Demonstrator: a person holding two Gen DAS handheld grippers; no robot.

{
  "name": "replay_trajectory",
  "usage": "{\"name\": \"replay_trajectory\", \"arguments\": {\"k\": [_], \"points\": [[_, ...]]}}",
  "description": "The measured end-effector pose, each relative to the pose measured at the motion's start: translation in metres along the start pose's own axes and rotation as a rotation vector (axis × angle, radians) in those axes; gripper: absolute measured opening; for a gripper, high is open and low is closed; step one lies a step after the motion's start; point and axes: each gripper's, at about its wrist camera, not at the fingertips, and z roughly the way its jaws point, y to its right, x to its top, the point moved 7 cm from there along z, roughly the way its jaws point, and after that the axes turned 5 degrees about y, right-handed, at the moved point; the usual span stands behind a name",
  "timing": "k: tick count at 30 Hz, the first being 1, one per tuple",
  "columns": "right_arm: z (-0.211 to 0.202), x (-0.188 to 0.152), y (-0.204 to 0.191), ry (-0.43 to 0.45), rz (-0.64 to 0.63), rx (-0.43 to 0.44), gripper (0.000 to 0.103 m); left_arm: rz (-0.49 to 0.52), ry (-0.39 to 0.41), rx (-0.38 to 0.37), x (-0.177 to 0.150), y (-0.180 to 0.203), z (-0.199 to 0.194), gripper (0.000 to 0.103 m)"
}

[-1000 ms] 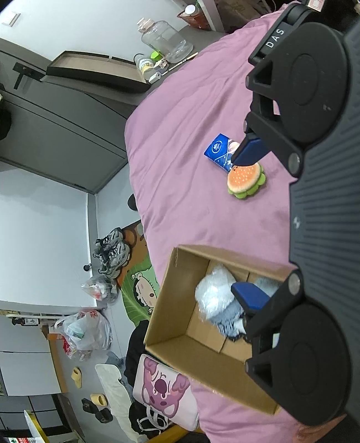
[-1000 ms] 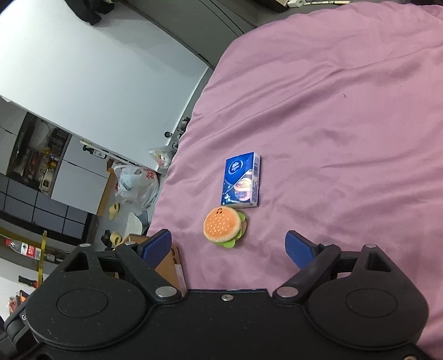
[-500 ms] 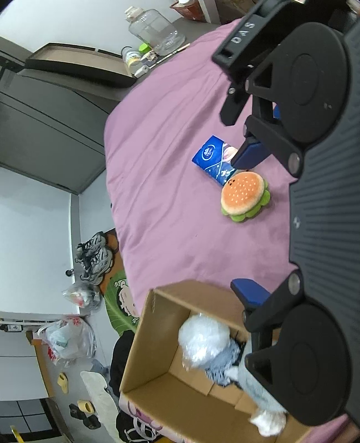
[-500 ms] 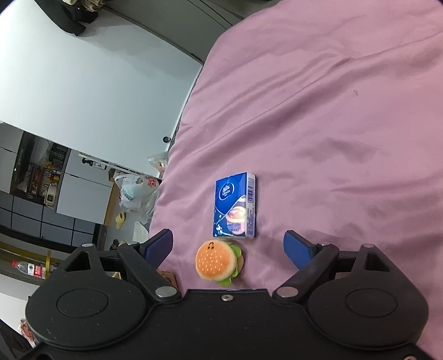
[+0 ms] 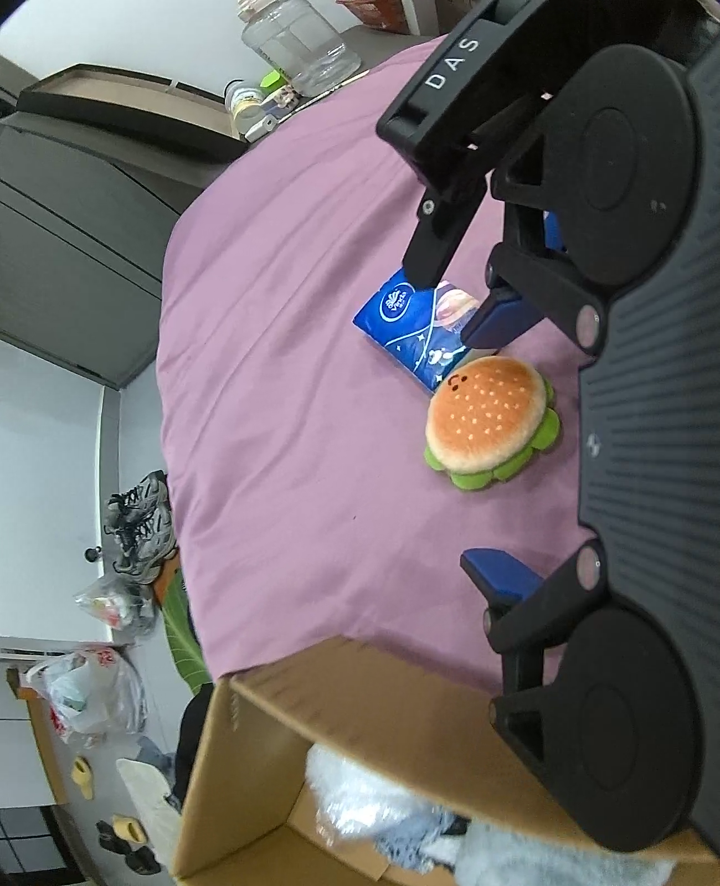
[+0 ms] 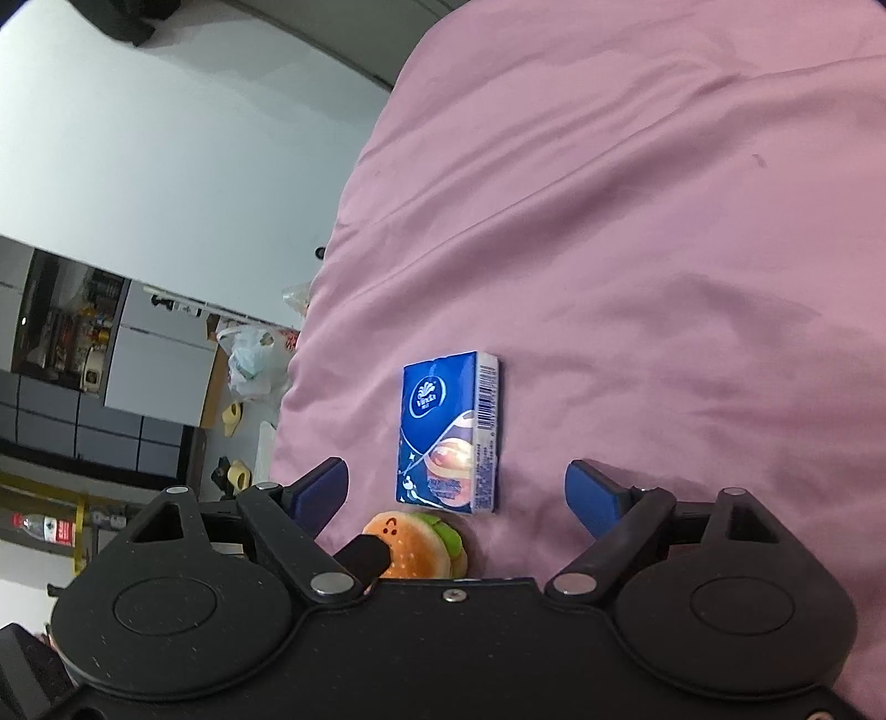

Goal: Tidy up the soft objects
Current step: 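Move left tool to orange burger toy while right tool reaches blue tissue pack, then close left tool on burger toy while right tool grasps blue tissue pack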

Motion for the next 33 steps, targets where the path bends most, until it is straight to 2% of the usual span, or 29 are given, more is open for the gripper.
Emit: {"name": "replay_trajectory", "arguments": {"k": [2,4,7,9,11,13,16,18,20,27,33], "points": [[0.0,0.0,0.001,0.001,-0.004,0.008,0.086,-0.004,-0.009,-0.003,-0.001,0.001,0.006,0.075],[0.003,0.0,0.002,-0.008,-0.013,0.01,0.084,-0.021,-0.032,-0.007,-0.004,-0.001,0.014,0.062],[0.006,0.001,0.0,-0.011,-0.029,0.014,0.081,-0.07,-0.057,-0.032,-0.007,-0.004,0.023,0.052],[0.01,0.002,-0.001,-0.016,-0.039,0.017,0.077,-0.059,-0.051,-0.034,-0.007,-0.001,0.025,0.047],[0.014,0.005,-0.002,-0.02,-0.043,0.017,0.072,-0.052,-0.053,-0.05,-0.007,0.003,0.026,0.038],[0.016,0.007,-0.002,-0.022,-0.049,0.02,0.071,-0.051,-0.051,-0.055,-0.009,0.005,0.026,0.03],[0.016,0.006,-0.004,-0.018,-0.075,0.015,0.071,-0.019,-0.041,-0.048,-0.007,0.008,0.021,0.027],[0.013,0.005,-0.005,-0.012,-0.096,0.005,0.065,-0.008,-0.028,-0.031,-0.004,0.007,0.016,0.027],[0.012,0.004,-0.004,-0.004,-0.12,-0.021,0.046,-0.01,-0.019,-0.026,0.001,0.005,0.012,0.027],[0.001,-0.003,-0.003,0.025,-0.137,-0.063,0.036,0.008,0.011,-0.053,0.005,0.0,-0.017,0.027],[-0.011,-0.015,-0.004,0.013,-0.13,-0.085,0.031,0.005,0.046,-0.055,0.013,-0.021,-0.045,0.027]]}}
